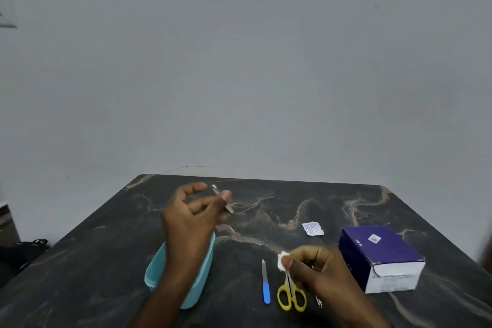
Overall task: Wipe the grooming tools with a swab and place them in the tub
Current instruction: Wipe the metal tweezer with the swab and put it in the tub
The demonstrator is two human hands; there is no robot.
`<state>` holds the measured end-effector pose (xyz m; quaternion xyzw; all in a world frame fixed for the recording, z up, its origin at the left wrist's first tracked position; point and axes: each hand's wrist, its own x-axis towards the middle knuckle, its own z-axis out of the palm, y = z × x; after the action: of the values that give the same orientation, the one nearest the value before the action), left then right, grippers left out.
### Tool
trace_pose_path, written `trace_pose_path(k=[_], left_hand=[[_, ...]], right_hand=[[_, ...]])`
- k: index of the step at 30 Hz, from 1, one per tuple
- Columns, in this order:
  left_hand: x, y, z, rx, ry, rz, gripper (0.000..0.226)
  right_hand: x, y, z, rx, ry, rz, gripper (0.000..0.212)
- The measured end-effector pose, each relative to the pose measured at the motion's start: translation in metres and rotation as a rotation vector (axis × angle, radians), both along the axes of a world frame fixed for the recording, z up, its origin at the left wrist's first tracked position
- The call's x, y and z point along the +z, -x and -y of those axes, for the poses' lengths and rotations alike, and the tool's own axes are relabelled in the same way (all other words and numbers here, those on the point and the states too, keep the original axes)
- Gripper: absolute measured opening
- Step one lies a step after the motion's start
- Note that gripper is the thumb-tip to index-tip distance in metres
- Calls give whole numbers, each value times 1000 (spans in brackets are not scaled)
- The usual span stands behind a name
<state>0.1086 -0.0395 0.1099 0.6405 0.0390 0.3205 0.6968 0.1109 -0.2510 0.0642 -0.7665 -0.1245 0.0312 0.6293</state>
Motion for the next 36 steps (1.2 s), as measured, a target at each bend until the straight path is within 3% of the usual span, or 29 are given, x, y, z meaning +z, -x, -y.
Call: trace_pose_path(k=[4,7,9,12,15,20,25,33,36], left_hand=[[11,2,-35,-78,-59,-107,24],[11,2,-51,-105,-228,-241,15],[8,-1,-59,-88,-414,-334,18],[1,-8,-64,-41,-781,-471,39],[-6,-13,-57,85,-1133,-655,36],[-14,-22,-43,124,-1381,-913,35],[-24,-30,-39,99,-1444,-978,40],[-28,-29,-38,66,-1464,-946,16],[-28,-27,-40,98,-1429,-925,24]], right_hand=[[1,1,1,-24,-78,15,16],[0,1,0,-36,-80,16,16],[0,1,1,-48,-101,23,17],[-1,0,2,-73,-127,53,16],[-2,-2,3,-88,-156,65,16],[-5,-5,4,-107,-152,74,14],[-8,-9,7,-149,-161,77,14],[-10,-10,6,-140,-149,79,16],[-11,-10,6,-137,-150,83,15]])
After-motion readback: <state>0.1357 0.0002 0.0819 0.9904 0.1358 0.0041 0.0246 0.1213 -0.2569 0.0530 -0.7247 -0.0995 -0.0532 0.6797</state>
